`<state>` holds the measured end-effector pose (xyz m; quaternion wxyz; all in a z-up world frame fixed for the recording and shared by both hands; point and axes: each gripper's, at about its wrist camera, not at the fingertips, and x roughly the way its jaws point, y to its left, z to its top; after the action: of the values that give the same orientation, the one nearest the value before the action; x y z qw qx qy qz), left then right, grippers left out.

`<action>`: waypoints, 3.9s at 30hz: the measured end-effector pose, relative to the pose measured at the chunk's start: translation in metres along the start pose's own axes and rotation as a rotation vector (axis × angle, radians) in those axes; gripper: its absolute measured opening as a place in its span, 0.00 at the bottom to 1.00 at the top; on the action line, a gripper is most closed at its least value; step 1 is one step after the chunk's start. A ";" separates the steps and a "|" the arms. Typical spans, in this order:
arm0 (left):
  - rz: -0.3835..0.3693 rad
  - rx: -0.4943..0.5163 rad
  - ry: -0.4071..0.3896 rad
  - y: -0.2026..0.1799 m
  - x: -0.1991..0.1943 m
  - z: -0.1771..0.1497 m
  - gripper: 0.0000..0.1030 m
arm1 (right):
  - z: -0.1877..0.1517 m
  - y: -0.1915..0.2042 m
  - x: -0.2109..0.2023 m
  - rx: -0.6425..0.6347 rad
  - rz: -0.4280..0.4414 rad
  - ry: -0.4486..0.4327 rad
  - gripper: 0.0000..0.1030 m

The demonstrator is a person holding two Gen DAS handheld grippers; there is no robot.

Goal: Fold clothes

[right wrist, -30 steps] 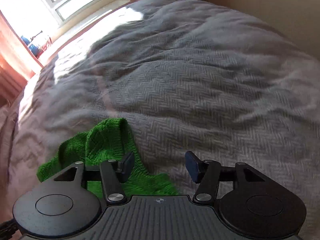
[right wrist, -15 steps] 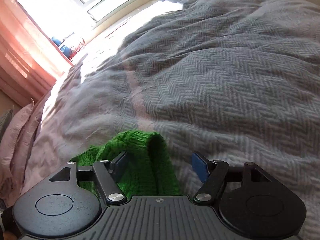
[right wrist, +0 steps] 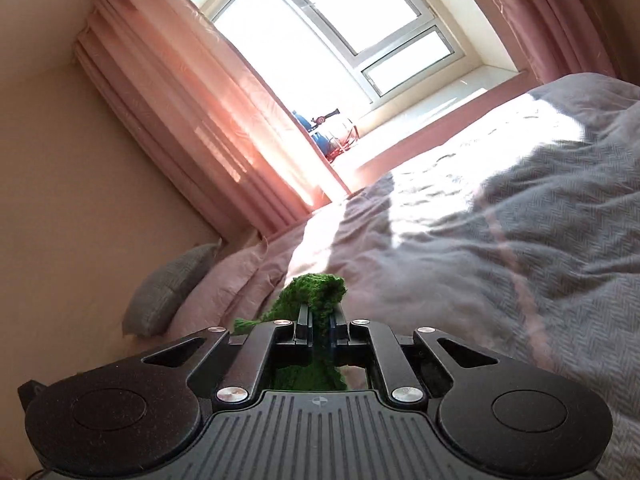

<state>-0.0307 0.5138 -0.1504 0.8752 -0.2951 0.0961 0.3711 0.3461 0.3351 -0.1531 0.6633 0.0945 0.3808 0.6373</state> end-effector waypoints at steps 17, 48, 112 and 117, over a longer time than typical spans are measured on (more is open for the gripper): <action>0.312 -0.076 0.595 0.073 -0.122 -0.239 0.33 | -0.282 0.062 -0.084 -0.284 -0.414 0.425 0.56; 0.070 -0.468 0.596 0.047 -0.154 -0.315 0.28 | -0.315 -0.110 -0.194 0.518 -0.454 0.190 0.67; 0.118 0.243 0.521 0.082 0.025 -0.176 0.32 | -0.210 -0.067 0.028 -0.044 -0.276 0.219 0.35; 0.108 0.242 0.533 0.086 0.031 -0.178 0.33 | -0.209 -0.072 0.029 -0.028 -0.203 0.225 0.00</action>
<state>-0.0603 0.4748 -0.3440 0.8270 -0.2702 0.3814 0.3124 0.2680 0.2745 -0.3536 0.6788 -0.0257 0.4512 0.5788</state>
